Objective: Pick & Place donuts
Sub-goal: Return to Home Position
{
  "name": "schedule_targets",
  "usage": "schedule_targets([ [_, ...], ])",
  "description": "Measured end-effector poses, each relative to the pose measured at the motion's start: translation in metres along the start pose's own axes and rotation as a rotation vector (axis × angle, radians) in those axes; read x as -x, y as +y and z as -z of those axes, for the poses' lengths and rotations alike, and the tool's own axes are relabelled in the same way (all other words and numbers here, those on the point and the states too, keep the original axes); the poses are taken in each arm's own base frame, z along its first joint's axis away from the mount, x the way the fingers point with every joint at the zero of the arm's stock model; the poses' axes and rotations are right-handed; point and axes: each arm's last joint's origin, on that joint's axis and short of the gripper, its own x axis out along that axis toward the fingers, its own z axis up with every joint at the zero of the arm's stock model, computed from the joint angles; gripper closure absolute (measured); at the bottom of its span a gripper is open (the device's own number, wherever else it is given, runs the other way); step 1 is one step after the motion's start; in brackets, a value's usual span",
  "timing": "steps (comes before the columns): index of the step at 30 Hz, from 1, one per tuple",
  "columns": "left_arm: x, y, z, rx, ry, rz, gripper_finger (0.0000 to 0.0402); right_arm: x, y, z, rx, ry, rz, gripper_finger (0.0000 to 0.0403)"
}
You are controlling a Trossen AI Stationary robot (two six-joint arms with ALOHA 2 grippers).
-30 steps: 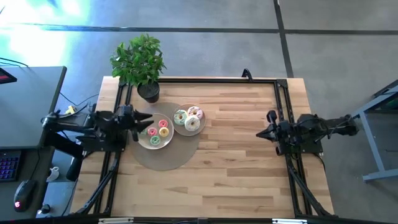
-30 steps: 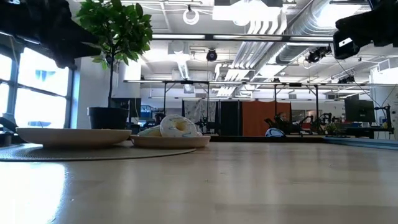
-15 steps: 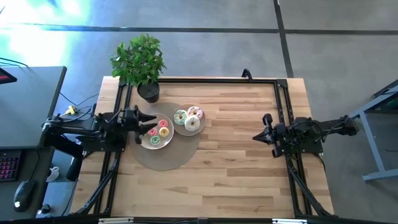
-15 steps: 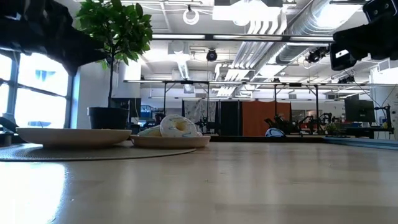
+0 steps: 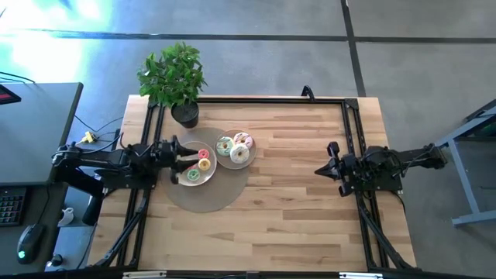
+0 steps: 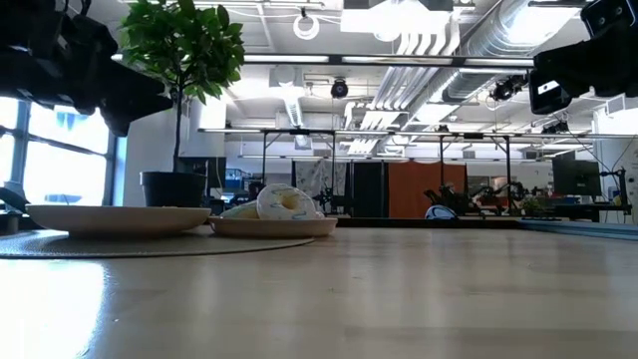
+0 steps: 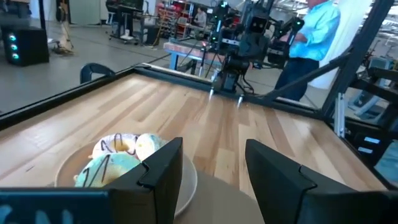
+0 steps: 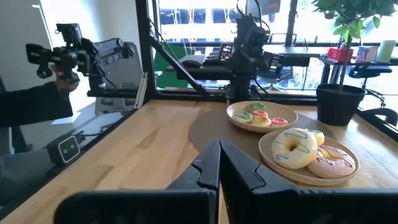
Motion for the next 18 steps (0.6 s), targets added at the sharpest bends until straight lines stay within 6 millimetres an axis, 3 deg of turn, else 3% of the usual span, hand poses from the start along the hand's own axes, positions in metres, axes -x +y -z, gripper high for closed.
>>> schedule_targets([
  [18, 0.000, 0.000, 0.004, 0.021, 0.037, 0.021, 0.0228, -0.005, 0.001, 0.012, 0.008, -0.021, -0.034, 0.0396],
])
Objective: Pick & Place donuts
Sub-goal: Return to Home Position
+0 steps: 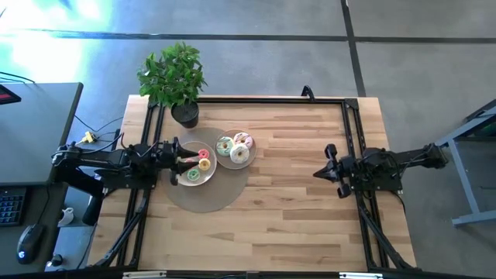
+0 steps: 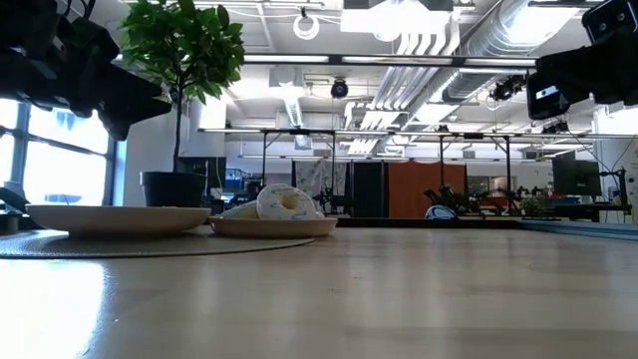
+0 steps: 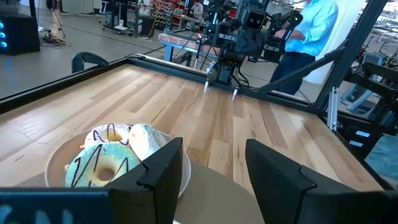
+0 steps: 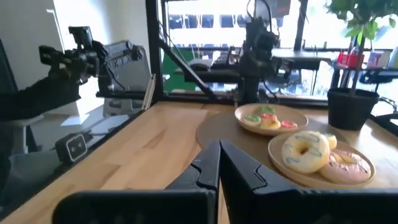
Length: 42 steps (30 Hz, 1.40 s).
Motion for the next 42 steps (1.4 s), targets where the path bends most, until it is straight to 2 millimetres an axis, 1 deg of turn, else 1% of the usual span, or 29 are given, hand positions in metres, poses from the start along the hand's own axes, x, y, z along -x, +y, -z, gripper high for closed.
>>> schedule_targets([
  [7, 0.0000, 0.0000, 0.0001, 0.000, 0.000, -0.001, 0.0228, -0.0008, -0.0003, 0.0033, -0.005, 0.035, 0.008, 0.0399],
  [11, 0.0000, 0.0000, 0.0001, 0.000, 0.000, 0.000, 0.0228, -0.0008, -0.0003, 0.0033, -0.010, 0.036, 0.008, 0.0401],
  [15, 0.0000, 0.0000, 0.0001, 0.000, 0.000, -0.001, 0.0228, -0.0008, -0.0003, 0.0034, 0.025, 0.036, 0.007, 0.0395],
  [19, 0.0000, 0.0000, 0.0001, 0.000, 0.000, -0.001, 0.0228, -0.0008, -0.0003, 0.0035, 0.021, 0.037, 0.007, 0.0390],
  [30, -0.0001, 0.0000, 0.0001, 0.000, 0.000, -0.001, 0.0228, -0.0008, -0.0003, 0.0037, 0.021, 0.038, 0.007, 0.0396],
  [42, -0.0001, 0.0001, 0.0001, 0.000, 0.000, -0.002, 0.0228, -0.0008, -0.0003, 0.0037, 0.021, 0.038, 0.006, 0.0391],
])
